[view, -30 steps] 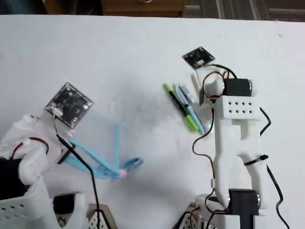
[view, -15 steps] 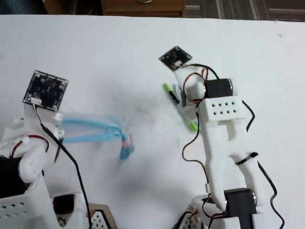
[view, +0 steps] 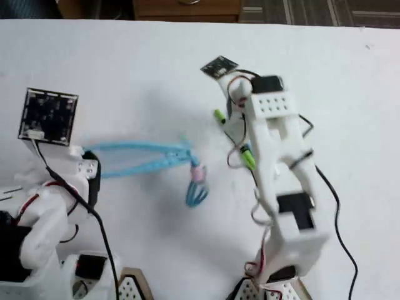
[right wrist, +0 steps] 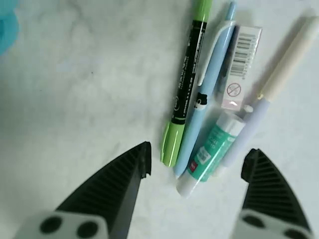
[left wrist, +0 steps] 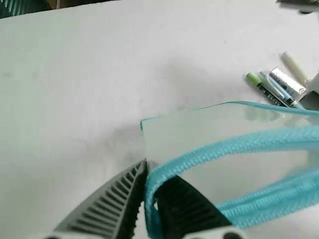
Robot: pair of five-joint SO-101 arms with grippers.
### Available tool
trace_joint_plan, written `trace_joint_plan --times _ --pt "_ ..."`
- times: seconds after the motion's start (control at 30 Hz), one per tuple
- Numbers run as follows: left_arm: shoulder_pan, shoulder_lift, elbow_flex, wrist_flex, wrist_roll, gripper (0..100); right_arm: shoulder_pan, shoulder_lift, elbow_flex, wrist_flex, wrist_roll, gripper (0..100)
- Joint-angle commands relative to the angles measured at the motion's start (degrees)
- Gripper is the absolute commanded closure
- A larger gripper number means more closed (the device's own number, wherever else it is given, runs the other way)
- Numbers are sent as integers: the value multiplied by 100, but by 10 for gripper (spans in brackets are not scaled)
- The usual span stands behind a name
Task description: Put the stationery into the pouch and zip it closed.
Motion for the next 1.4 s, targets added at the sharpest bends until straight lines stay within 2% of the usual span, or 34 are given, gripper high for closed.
trace_joint_plan --times 0.0,0.27,0.4,0.6,0.8,0.87,1.03,1.37 --pt "92 593 -255 18 123 978 -22 1086 -1407 286 18 704" --pt "-505 1095 -237 18 114 978 -338 3081 -3631 963 18 705" --pt "-514 1130 -237 18 105 977 -514 3916 -4255 927 18 705" --pt "-514 1130 -237 18 -88 977 -330 4998 -5319 848 18 705" --pt "-497 1138 -229 18 -88 977 -426 5508 -6040 1112 26 705" --pt "-505 1138 -229 18 -88 977 -541 5587 -6048 1262 26 735" --pt "-514 1138 -229 18 -88 977 -620 5552 -6145 1253 18 981" --pt "-514 1112 -141 18 -88 977 -620 4840 -6295 1279 -26 982"
